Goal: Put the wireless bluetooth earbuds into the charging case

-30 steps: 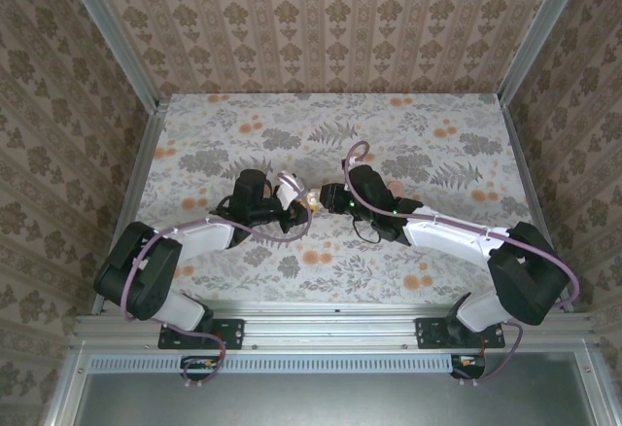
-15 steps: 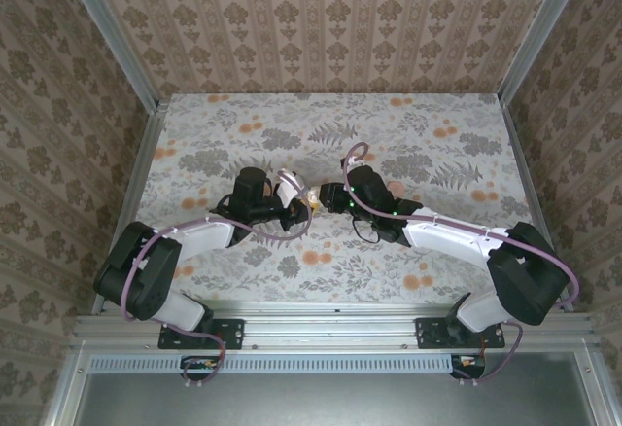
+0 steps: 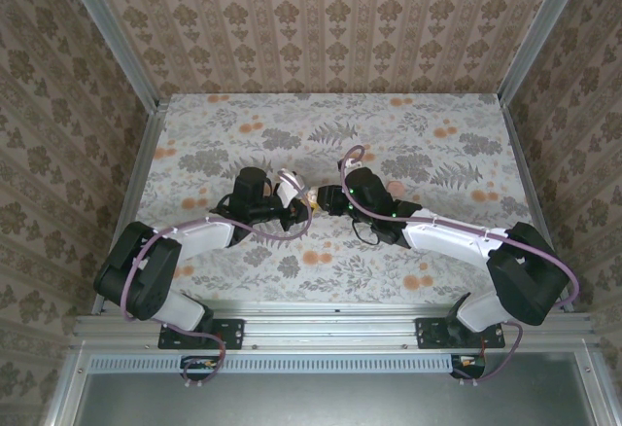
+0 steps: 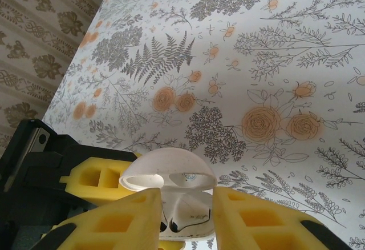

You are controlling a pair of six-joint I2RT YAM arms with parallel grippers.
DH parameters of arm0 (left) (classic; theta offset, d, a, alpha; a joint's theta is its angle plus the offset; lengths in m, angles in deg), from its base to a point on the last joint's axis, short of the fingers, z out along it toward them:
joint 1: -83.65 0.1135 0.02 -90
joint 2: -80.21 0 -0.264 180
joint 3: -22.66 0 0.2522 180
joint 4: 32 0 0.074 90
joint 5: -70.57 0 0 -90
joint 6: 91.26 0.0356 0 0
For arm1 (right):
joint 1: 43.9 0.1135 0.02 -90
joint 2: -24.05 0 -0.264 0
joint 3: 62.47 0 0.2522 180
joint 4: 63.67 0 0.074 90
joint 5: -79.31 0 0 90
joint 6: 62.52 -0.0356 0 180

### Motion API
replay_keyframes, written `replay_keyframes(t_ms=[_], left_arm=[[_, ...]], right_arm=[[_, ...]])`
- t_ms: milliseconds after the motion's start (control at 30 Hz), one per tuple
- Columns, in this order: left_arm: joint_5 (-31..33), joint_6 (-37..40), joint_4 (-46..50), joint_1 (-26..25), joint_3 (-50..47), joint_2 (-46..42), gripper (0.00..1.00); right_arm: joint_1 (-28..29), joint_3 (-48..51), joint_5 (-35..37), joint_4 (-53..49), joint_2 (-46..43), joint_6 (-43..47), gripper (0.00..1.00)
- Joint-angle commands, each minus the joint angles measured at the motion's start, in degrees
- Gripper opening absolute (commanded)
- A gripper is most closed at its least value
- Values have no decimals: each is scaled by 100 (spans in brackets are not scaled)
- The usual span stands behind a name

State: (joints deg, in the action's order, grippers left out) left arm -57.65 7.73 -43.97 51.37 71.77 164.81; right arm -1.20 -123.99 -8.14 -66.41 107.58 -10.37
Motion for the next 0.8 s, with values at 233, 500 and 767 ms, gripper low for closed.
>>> replay_keyframes(t_ms=[233, 500, 767], left_arm=[[-153, -46, -89, -26, 128, -114, 6], [-171, -40, -72, -32, 171, -101, 6], [-172, -76, -79, -34, 189, -86, 6]], right_arm=[[39, 88, 18, 127, -337, 79, 33], [34, 206, 131, 266, -719, 307, 35], [28, 297, 53, 525, -759, 165, 38]])
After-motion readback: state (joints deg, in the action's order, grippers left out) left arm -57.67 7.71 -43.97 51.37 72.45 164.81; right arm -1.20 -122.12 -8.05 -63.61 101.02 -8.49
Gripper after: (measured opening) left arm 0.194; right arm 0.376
